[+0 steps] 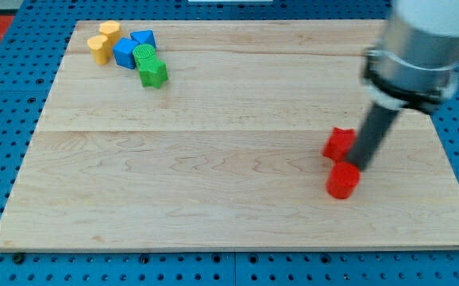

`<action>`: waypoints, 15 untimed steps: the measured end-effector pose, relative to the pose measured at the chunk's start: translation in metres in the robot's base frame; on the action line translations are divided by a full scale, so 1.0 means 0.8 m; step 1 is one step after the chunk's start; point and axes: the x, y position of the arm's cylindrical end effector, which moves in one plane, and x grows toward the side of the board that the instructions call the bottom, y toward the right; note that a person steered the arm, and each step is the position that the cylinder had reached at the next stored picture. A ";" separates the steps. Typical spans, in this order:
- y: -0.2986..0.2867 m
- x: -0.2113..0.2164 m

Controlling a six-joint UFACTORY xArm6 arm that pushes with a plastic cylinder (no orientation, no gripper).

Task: Place the red star parallel to the green star

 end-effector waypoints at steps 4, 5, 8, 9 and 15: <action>0.020 -0.023; 0.020 -0.029; 0.020 -0.055; 0.020 -0.070; -0.148 -0.186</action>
